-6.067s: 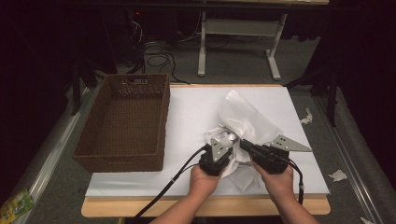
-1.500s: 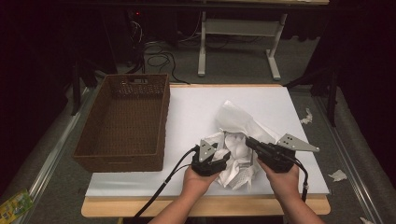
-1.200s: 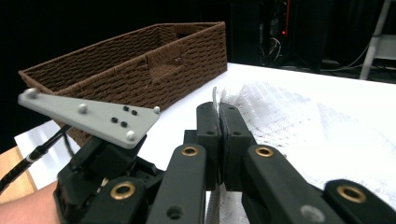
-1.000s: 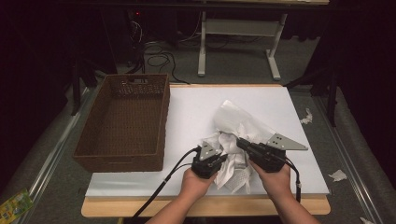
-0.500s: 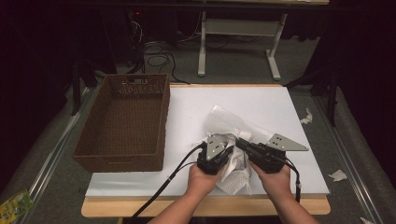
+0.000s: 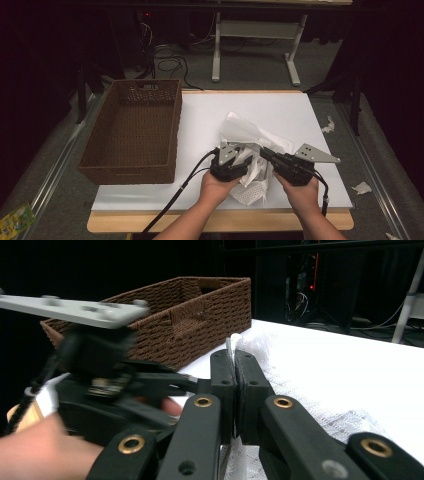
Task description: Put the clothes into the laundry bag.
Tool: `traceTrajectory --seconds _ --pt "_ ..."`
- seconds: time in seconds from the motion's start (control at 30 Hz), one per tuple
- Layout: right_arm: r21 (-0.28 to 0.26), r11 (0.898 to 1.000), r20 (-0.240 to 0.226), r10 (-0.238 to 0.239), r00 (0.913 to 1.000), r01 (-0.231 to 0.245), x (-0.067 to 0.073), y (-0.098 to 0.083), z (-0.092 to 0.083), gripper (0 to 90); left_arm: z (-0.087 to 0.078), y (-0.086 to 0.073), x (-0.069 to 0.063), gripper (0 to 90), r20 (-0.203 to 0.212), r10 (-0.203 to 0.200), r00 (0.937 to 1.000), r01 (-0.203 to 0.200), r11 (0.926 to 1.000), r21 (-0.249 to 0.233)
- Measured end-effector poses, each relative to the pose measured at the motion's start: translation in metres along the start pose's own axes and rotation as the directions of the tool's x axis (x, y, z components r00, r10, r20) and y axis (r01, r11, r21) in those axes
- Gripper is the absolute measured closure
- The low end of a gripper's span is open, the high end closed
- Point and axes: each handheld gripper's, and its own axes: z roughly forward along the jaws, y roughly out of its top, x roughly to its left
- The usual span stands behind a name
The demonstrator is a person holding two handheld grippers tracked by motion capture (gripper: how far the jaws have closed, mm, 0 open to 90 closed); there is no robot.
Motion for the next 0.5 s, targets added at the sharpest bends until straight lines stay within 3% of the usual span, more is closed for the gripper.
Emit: traceTrajectory --seconds 0.07,0.17,0.2,0.27,0.37,0.4,0.5 --pt "0.003 1.000 0.005 0.002 1.0000 -0.002 0.001 0.000 0.000 89.0 -0.022 -0.010 0.002 35.8 0.005 0.010 0.9999 -0.010 0.9994 -0.033" --pt "0.002 1.000 0.007 -0.002 1.0000 0.002 0.002 0.001 0.000 89.0 -0.028 -0.019 0.008 28.1 0.002 -0.008 1.0000 0.008 1.0000 -0.002" --pt "0.004 1.000 0.010 -0.001 1.0000 0.001 0.002 0.001 0.001 89.0 -0.025 -0.027 0.014 26.7 0.000 -0.040 0.9992 0.040 0.9977 0.054" --pt "0.006 1.000 0.010 -0.002 0.9999 0.002 0.003 0.001 0.002 89.0 -0.018 -0.032 0.020 25.3 -0.001 -0.078 0.9970 0.077 0.9907 0.112" --pt "0.008 1.000 0.010 -0.009 0.9999 0.009 0.005 0.000 0.002 89.0 -0.012 -0.035 0.023 31.8 -0.012 -0.080 0.9967 0.081 0.9895 0.119" --pt "0.008 1.000 0.010 -0.011 0.9999 0.011 0.005 0.000 0.002 89.0 -0.005 -0.034 0.024 38.0 -0.011 -0.090 0.9958 0.091 0.9875 0.129" --pt "0.008 1.000 0.015 -0.007 0.9999 0.007 0.002 -0.001 0.002 89.0 0.003 -0.029 0.019 63.8 -0.031 -0.050 0.9983 0.054 0.9897 0.132"
